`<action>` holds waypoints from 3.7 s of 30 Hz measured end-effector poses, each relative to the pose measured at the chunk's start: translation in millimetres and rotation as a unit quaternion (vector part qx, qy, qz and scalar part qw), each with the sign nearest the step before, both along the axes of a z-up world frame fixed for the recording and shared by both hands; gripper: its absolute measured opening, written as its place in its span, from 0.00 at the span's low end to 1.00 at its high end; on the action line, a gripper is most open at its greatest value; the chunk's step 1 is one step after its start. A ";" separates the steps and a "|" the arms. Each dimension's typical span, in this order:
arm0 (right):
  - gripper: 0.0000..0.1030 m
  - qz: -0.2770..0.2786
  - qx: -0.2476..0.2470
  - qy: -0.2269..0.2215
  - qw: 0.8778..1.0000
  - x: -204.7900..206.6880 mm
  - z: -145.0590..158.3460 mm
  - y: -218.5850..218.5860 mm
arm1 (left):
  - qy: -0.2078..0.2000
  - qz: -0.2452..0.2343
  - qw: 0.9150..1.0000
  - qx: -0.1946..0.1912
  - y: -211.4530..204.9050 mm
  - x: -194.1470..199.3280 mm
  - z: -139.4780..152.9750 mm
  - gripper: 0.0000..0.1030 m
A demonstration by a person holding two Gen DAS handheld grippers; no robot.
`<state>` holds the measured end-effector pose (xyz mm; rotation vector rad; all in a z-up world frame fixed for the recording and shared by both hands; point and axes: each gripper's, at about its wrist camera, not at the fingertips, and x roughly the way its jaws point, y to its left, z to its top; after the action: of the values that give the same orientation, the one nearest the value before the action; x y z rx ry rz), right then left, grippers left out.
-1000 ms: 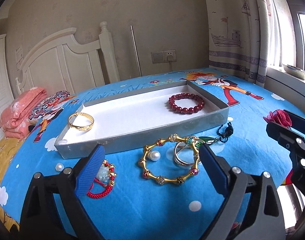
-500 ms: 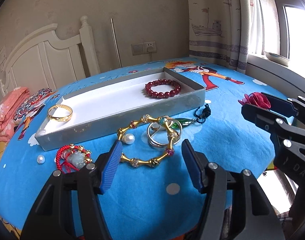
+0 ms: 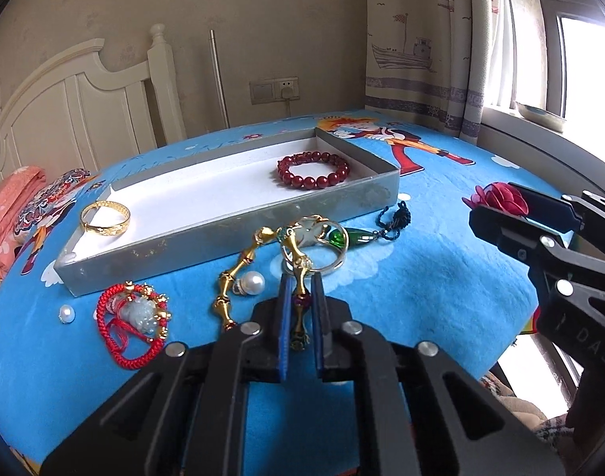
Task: Organize jewelry
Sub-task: 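Grasp the gold bamboo bracelet with the left tool while the right tool holds the rose, then carry the bamboo bracelet with the left tool while the right tool carries the rose, release both in the tray, then withdraw both open tools from the tray back over the remaining jewelry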
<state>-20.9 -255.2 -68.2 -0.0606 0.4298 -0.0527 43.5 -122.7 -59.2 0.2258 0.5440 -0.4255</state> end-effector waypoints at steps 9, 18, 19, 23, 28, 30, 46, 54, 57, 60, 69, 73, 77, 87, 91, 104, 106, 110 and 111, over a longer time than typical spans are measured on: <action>0.37 0.030 -0.024 -0.009 0.999 -1.0 6.5 27.7 | -0.044 0.034 0.998 -0.018 24.5 -7.0 20.5 0.09; 0.37 0.054 -0.029 -0.021 0.998 -0.1 17.2 50.9 | -0.082 0.081 0.993 -0.031 43.7 -18.7 33.2 0.09; 0.37 0.055 -0.030 -0.022 0.998 1.0 17.6 53.5 | -0.083 0.091 0.992 -0.031 46.4 -18.5 33.7 0.09; 0.37 0.053 -0.030 -0.023 0.998 4.7 19.3 62.2 | -0.085 0.124 0.988 -0.044 62.3 -18.2 35.3 0.09; 0.37 0.042 -0.012 -0.023 0.999 10.9 24.4 62.5 | -0.087 0.148 0.983 -0.064 80.7 -18.9 39.1 0.09; 0.37 0.045 -0.009 -0.019 0.999 12.9 24.6 64.5 | -0.091 0.150 0.982 -0.067 83.9 -21.1 40.8 0.09; 0.37 0.055 -0.002 -0.034 0.998 26.5 39.7 73.6 | -0.107 0.136 0.981 -0.083 88.6 -13.6 67.6 0.09; 0.37 0.057 -0.011 -0.041 0.997 38.4 47.2 81.7 | -0.102 0.128 0.983 -0.086 88.6 -3.1 76.4 0.09; 0.37 0.053 -0.002 -0.029 0.998 54.1 48.7 78.9 | -0.088 0.123 0.985 -0.089 91.7 11.6 80.7 0.09; 0.37 0.045 0.002 -0.023 0.999 71.4 49.5 74.8 | -0.084 0.131 0.984 -0.083 93.2 30.6 83.3 0.09; 0.37 0.027 0.004 0.001 1.000 129.7 55.7 70.7 | -0.074 0.151 0.983 -0.070 86.4 86.4 91.2 0.09; 0.37 0.025 -0.001 0.010 1.000 151.8 59.5 75.8 | -0.076 0.158 0.982 -0.063 81.0 110.0 98.4 0.09; 0.37 0.016 -0.004 0.025 1.000 174.4 58.1 78.8 | -0.080 0.166 0.981 -0.053 74.5 130.3 105.2 0.09; 0.61 0.007 0.008 0.077 0.997 218.5 46.0 76.1 | -0.039 0.173 0.984 -0.028 66.0 173.0 89.6 0.16; 0.62 0.007 0.001 0.075 0.997 216.8 46.0 76.1 | -0.030 0.183 0.982 -0.036 73.8 174.8 84.4 0.47; 0.62 0.044 -0.011 0.046 0.998 156.2 52.3 77.9 | -0.043 0.204 0.977 -0.043 107.1 128.9 87.5 0.91; 0.62 0.048 -0.013 0.045 0.998 146.0 49.0 76.4 | -0.042 0.207 0.976 -0.047 112.9 117.2 83.5 0.94; 0.62 0.052 -0.007 0.042 0.998 128.1 43.4 72.3 | -0.047 0.215 0.975 -0.043 119.9 95.3 73.3 0.95; 0.62 0.052 -0.006 0.041 0.998 124.0 42.1 71.6 | -0.048 0.213 0.975 -0.039 120.3 90.3 70.6 0.95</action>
<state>103.2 -183.6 -26.2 -0.0968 0.5077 0.0502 133.7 -2.3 11.4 0.0496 0.4648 -0.0178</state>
